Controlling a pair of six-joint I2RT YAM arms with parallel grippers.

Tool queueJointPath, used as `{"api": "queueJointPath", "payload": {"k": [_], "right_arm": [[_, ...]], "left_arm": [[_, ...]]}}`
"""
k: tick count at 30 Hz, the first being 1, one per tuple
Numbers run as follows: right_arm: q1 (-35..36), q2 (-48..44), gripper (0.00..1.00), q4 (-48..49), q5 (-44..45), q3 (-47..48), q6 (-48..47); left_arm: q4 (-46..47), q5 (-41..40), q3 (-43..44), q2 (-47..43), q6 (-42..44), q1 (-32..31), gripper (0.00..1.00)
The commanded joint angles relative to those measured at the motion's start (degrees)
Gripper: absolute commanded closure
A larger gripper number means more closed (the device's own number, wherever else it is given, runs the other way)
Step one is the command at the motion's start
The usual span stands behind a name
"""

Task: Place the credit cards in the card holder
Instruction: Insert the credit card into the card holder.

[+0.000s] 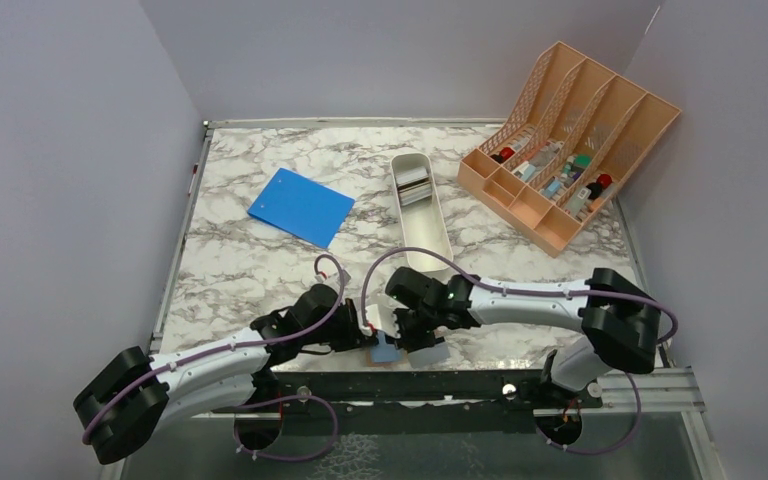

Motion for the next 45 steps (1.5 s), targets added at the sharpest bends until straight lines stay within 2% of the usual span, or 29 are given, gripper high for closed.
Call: {"api": "queueJointPath", "payload": {"k": [1, 10, 17, 22, 29, 36, 45], "right_arm": [[0.5, -4.8, 0.99, 0.5, 4.2, 0.5, 4.0], [0.3, -9.4, 0.99, 5.7, 7.2, 2.6, 23.6], [0.2, -6.5, 0.99, 9.2, 13.1, 4.4, 47.1], [-0.1, -8.7, 0.99, 17.1, 18.0, -2.0, 61.6], [-2.5, -18.4, 0.99, 28.0, 26.6, -17.9, 78.3], [-3.1, -22.4, 0.99, 32.1, 33.2, -24.3, 86.6], [-3.0, -20.4, 0.99, 39.1, 37.9, -28.6, 89.9]], "left_arm": [[1.7, -0.4, -1.3, -0.9, 0.6, 0.1, 0.91], [3.9, 1.6, -1.4, -1.2, 0.8, 0.1, 0.9], [6.9, 2.3, -2.4, -2.7, 0.6, 0.1, 0.9], [12.5, 3.9, -5.0, -3.2, -1.5, 0.0, 0.9], [13.9, 3.6, -5.7, -0.7, -2.2, 0.0, 0.89], [15.3, 3.4, -4.7, 3.4, -1.9, 0.0, 0.89], [15.5, 2.9, -5.5, 2.8, -2.5, 0.0, 0.78]]}}
